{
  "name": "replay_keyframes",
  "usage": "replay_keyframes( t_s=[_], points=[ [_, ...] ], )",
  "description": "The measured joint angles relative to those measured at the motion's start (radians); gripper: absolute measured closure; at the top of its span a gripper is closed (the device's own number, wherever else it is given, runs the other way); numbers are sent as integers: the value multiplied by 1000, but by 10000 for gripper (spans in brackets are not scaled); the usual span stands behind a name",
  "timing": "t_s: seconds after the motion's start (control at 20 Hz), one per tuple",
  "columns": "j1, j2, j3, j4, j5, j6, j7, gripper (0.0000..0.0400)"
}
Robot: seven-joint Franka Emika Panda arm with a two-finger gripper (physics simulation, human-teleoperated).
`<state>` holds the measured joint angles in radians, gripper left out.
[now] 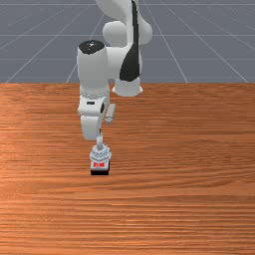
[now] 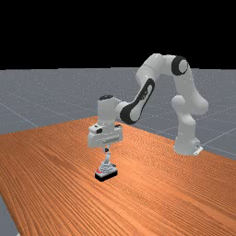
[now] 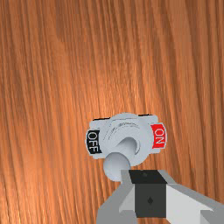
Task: Turn on the trigger
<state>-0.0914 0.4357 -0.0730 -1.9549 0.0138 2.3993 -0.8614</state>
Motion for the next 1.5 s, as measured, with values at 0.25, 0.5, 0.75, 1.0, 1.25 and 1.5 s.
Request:
replay_keyframes(
  t_s=[0.25,0.5,0.75,1.0,1.25,1.5],
  points=[
    [15,-84,-21,-143,-41,87,29,400],
    [1,-69,-7,-128,-13,47,-3,400],
    [15,-71,-16,-150,-34,137,17,400],
    [5,-105,-12,-191,-24,95,0,400],
    [-49,-101,38,-222,87,150,-107,400],
    [-22,-75,11,-234,17,201,-57,400]
  ],
)
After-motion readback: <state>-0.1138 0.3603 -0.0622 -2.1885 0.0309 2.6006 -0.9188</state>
